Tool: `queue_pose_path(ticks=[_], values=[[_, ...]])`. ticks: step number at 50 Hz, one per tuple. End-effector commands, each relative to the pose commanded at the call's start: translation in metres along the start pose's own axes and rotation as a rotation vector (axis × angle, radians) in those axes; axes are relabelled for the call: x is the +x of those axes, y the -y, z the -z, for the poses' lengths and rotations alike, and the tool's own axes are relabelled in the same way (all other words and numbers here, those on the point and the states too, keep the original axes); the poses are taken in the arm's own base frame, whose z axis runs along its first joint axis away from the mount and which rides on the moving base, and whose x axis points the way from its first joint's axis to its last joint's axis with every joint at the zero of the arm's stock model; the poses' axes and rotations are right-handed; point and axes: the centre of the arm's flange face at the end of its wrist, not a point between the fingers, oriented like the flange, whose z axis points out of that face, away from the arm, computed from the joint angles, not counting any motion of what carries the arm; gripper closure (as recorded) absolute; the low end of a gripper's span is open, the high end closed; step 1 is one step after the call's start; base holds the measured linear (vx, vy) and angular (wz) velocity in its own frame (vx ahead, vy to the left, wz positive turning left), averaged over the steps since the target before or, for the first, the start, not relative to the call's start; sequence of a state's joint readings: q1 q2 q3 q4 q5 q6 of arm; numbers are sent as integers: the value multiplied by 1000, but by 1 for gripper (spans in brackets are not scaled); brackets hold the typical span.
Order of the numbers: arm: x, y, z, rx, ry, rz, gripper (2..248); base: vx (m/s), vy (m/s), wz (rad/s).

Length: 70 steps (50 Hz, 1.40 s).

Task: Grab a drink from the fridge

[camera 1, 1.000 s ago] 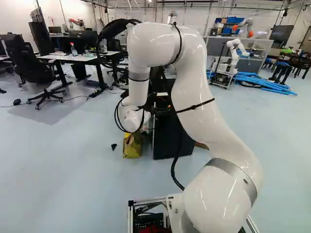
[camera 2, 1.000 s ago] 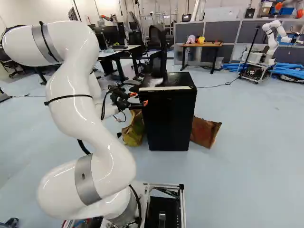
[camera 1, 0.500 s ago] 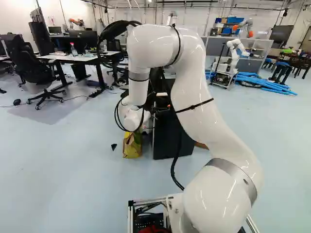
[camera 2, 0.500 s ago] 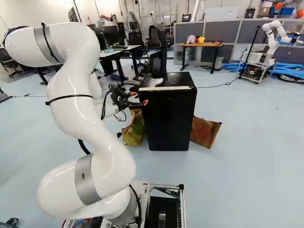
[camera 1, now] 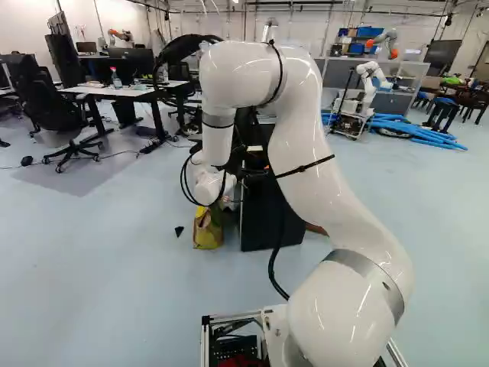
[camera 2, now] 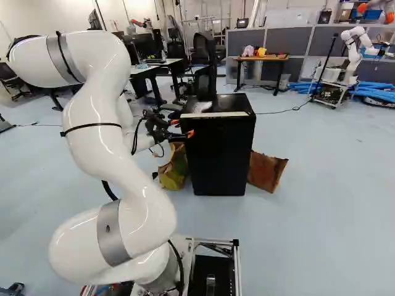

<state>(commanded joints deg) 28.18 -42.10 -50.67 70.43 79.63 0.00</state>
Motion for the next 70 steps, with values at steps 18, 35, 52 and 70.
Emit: queue_pose_path(ticks=[18,35,52,70], values=[[-1,1,-4,-39,-3,-14,3,0,0,0],[-1,0,-6,-70,-4,-24,3,0,0,0],[-1,-3,-2,-95,-3,-26,3,0,-1,-2],[-2,-11,16,-100,7,-9,3,0,0,0]])
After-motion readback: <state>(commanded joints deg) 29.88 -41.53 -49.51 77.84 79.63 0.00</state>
